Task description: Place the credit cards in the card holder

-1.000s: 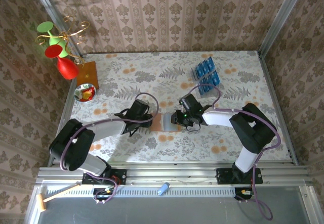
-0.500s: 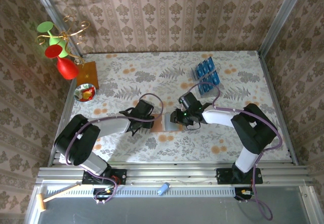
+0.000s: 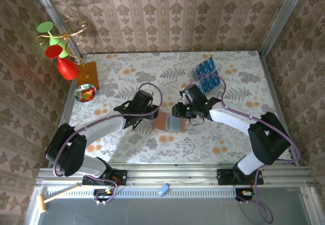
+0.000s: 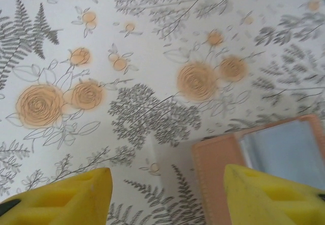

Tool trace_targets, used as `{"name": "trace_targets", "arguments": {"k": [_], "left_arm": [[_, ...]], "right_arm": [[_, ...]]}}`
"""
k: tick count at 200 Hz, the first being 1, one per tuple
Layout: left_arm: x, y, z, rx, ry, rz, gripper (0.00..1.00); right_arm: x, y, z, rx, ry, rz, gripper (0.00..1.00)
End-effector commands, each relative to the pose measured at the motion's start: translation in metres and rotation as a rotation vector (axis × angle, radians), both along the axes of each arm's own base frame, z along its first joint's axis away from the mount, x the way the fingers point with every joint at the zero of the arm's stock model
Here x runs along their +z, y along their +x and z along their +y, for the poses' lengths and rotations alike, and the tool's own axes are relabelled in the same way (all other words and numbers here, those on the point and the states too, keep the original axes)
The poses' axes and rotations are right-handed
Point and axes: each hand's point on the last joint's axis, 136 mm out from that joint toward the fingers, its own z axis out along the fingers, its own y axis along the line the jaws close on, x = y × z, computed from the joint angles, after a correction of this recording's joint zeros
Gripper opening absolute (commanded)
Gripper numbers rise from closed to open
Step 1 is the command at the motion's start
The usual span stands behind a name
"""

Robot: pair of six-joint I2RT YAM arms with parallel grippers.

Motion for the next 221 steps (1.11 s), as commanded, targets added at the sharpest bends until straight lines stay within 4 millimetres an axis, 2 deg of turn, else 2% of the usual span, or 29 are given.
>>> {"name": "trace_targets", "arguments": {"k": [1, 45, 82, 101, 166, 221], "left_arm": [[0.012, -0.004, -0.018, -0.02, -0.085, 0.017, 0.57], [-0.001, -0.007, -0.034, -0.051, -0.061, 0.051, 0.42], [0.014, -0.008, -0.047, -0.082, -0.061, 0.016, 0.39], [0.012, -0.008, -0.048, -0.091, -0.038, 0.023, 0.37], [-0.017, -0.013, -0.054, -0.126, -0.009, 0.078, 0.33], [-0.051, -0.021, -0.045, -0.124, 0.039, 0.122, 0.3]], "right_arm": [[-0.001, -0.003, -0.012, 0.011, -0.056, 0.001, 0.32], [-0.016, -0.003, -0.014, 0.011, -0.048, 0.034, 0.29], [-0.028, -0.001, -0.014, 0.008, -0.054, 0.055, 0.28], [-0.032, -0.001, -0.013, 0.007, -0.051, 0.063, 0.28], [-0.047, 0.002, -0.007, 0.004, -0.03, 0.095, 0.27], [-0.058, 0.003, -0.005, 0.005, -0.031, 0.112, 0.26]]}}
